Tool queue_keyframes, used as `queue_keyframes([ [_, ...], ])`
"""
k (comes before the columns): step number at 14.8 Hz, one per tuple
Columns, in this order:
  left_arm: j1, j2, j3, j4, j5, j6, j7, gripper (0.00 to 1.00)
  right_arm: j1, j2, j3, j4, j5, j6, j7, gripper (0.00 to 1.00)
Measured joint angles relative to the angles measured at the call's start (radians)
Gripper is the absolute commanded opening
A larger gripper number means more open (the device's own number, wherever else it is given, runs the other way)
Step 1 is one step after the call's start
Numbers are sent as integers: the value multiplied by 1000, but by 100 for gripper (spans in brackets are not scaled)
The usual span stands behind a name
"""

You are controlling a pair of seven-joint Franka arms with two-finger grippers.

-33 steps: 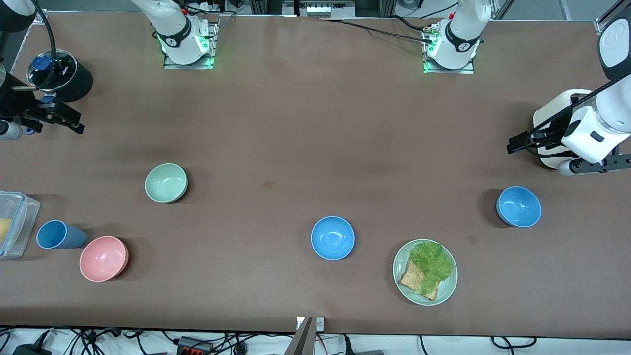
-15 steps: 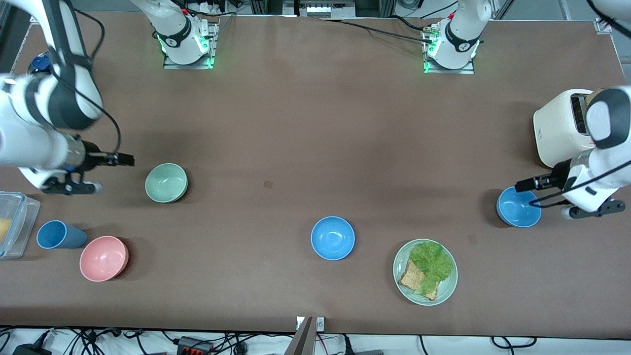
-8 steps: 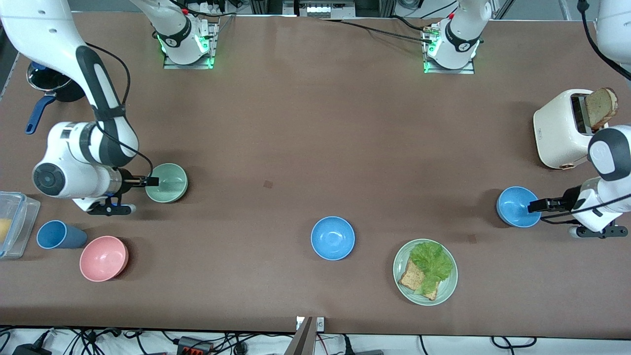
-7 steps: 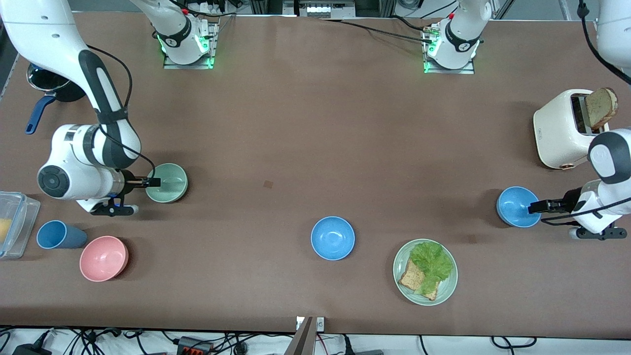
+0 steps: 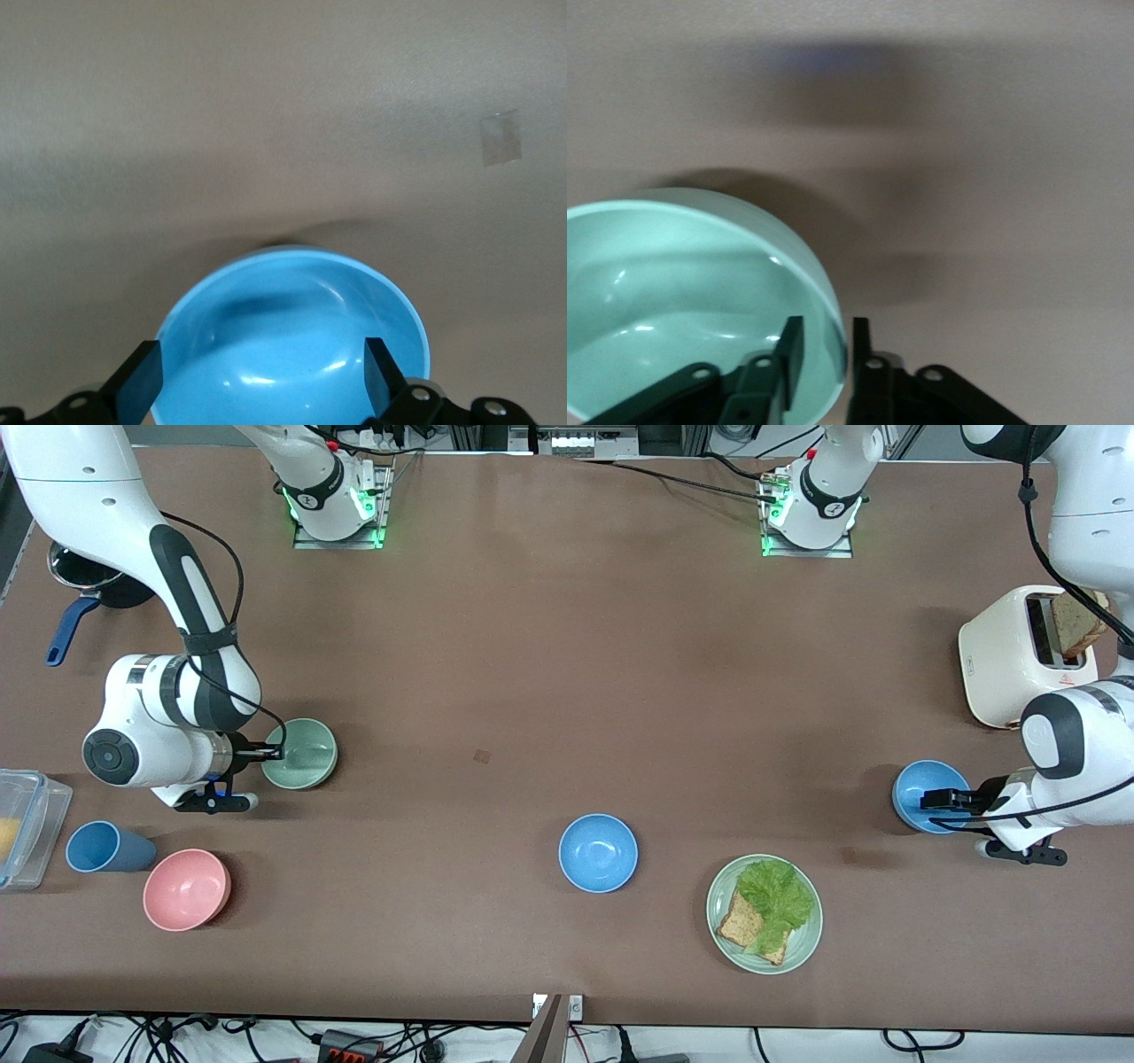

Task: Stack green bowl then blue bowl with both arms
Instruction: 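Slide the green bowl to the table center with the right gripper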

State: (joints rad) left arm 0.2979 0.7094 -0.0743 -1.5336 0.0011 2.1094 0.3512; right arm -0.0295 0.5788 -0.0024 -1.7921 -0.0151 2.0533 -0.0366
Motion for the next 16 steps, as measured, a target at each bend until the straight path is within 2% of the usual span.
queue_keyframes([
  [4,5,0,2,12,1,0,18,100,7,-25,58,42,0,-88,-3,0],
  [6,20,1,3,12,1,0,60,98,15,-38,126,73,1,-147,-1,0],
  [8,35,5,4,12,1,0,90,90,29,-42,226,103,1,-173,9,0],
  [10,48,8,4,12,1,0,90,86,67,-43,305,117,1,-174,71,0],
  [13,63,15,5,11,1,-5,57,86,184,-41,338,134,1,-169,230,0],
  [14,66,18,5,10,1,-5,49,81,231,-37,339,136,4,-150,291,0],
  [15,69,22,5,9,1,-5,45,60,280,-30,341,137,11,-121,357,0],
  [16,72,26,5,8,1,-5,44,53,328,-19,341,137,17,-96,418,0],
])
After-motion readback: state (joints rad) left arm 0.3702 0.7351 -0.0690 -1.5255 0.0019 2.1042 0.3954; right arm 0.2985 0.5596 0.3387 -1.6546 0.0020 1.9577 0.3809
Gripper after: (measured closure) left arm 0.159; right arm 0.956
